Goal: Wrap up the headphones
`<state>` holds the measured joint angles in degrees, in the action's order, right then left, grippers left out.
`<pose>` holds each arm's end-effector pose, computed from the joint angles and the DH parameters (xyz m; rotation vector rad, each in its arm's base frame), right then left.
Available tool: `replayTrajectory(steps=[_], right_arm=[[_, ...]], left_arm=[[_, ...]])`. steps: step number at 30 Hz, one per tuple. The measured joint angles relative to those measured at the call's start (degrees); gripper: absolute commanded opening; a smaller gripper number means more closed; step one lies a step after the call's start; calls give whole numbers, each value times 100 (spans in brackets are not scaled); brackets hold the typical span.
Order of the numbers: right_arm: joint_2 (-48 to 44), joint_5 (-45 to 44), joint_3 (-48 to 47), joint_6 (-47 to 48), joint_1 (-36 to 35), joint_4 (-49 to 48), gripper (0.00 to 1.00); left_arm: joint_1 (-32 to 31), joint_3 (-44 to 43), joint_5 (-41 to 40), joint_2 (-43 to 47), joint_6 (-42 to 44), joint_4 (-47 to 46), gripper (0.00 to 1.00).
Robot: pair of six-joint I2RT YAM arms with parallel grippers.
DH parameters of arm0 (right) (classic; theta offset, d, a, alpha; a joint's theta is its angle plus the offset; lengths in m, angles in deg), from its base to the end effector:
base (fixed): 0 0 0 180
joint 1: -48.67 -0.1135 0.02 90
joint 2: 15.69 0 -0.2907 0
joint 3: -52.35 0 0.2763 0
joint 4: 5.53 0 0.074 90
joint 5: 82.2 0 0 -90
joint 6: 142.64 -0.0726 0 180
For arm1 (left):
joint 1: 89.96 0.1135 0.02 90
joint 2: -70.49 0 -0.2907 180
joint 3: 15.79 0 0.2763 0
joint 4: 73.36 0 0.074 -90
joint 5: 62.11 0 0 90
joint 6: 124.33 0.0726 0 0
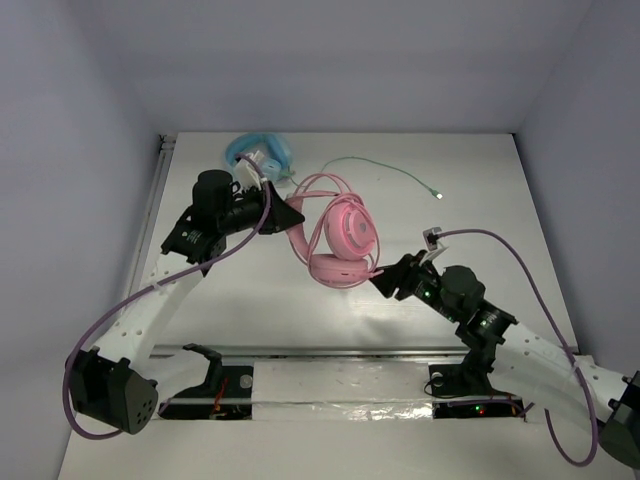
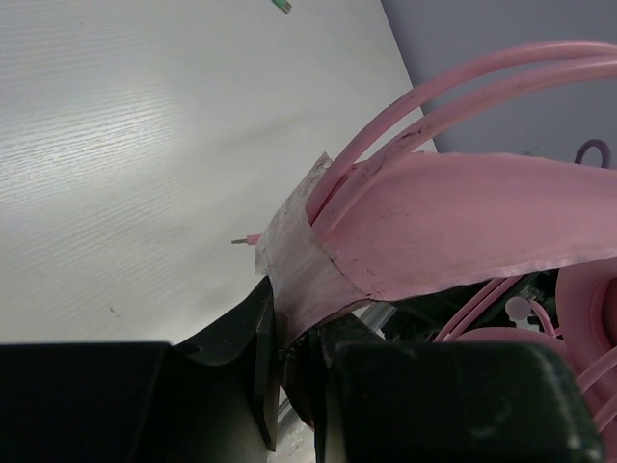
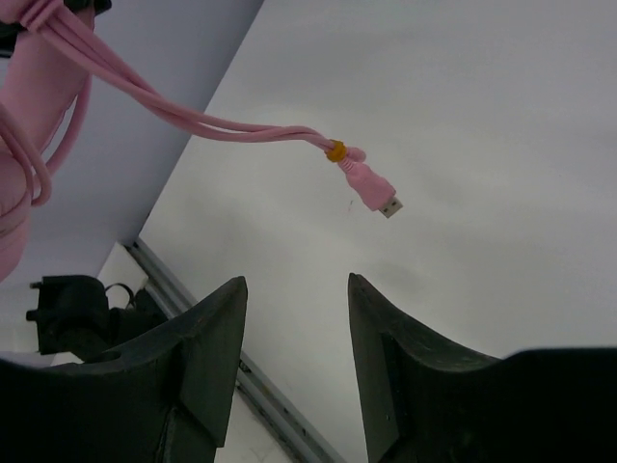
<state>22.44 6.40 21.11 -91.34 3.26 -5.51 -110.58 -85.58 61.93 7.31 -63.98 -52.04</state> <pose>0.1495 0.1491 0.2422 -0.0864 1.8091 1.0585 0.2600 -0.1412 0.3707 0.2959 1.9181 -1.1423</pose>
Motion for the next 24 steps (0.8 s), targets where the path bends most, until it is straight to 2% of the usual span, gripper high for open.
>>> replayTrajectory(steps=[3,8,17,24], right_arm=[[170,234,0,85,0,-184,54],[592,144,-35,256,0,-614,57],[2197,-35,-398,654,0,-1921,56],[2697,-225,-398,894,0,-2798,53]], left_arm=[[33,0,76,-2,-35,-20,0],[50,0,186,-7,-111,-101,0],[50,0,343,-9,-225,-256,0],[50,0,490,-9,-271,-302,0]])
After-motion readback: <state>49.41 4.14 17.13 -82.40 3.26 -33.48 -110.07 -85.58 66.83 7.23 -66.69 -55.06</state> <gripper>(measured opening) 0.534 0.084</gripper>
